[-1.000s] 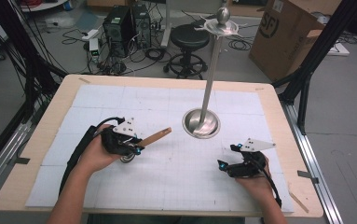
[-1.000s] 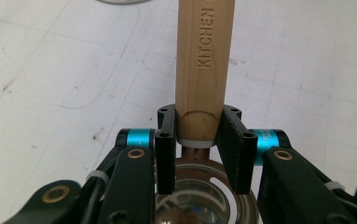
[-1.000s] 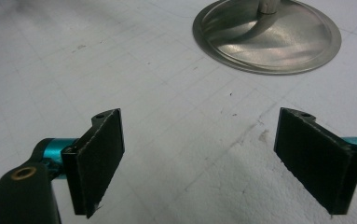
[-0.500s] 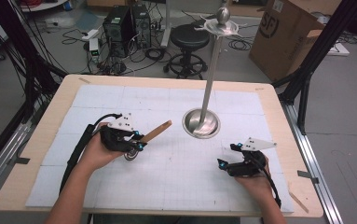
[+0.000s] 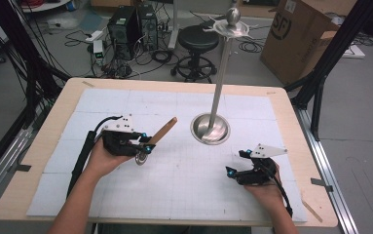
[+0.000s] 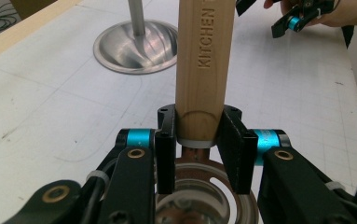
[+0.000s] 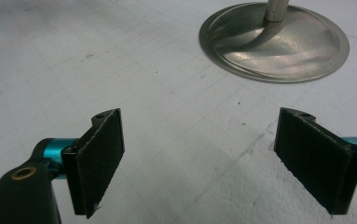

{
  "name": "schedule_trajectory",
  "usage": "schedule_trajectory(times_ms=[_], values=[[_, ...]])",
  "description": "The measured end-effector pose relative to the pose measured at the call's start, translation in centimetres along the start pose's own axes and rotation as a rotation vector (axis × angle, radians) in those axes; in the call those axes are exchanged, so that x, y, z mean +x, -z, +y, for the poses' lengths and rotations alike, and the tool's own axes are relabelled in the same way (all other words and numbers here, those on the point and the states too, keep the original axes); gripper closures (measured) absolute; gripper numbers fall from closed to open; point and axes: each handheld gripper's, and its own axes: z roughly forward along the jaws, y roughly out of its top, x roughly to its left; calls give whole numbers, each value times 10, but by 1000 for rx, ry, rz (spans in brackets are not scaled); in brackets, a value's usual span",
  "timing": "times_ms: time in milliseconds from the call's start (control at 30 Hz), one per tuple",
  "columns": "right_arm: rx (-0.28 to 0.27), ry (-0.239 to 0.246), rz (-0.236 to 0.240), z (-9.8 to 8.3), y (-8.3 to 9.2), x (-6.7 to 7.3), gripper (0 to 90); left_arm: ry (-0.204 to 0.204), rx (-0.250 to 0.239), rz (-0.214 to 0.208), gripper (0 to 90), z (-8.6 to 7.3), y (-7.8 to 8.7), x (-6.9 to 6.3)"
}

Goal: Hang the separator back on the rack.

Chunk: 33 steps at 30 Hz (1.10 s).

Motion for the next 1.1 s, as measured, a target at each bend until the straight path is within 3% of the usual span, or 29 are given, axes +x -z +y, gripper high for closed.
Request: schedule_trajectory(times_ms=[200,367,500,600,900,1100], values=[[-5,11,-3,2,0,0,151,2,-37,-11,691,8,-2,-1],[1,10,3,1,0,2,151,8,-94,-24,691,23,-2,-3],[3,20,10,2,-4,3,151,23,-118,-36,691,38,-5,0],[-1,17,10,2,-3,3,151,12,-126,-39,691,53,-7,2],[-3,20,11,2,-2,3,151,-10,-167,-21,690,85,-7,2],[-4,18,9,2,-2,3,151,3,-178,3,690,102,-5,6]])
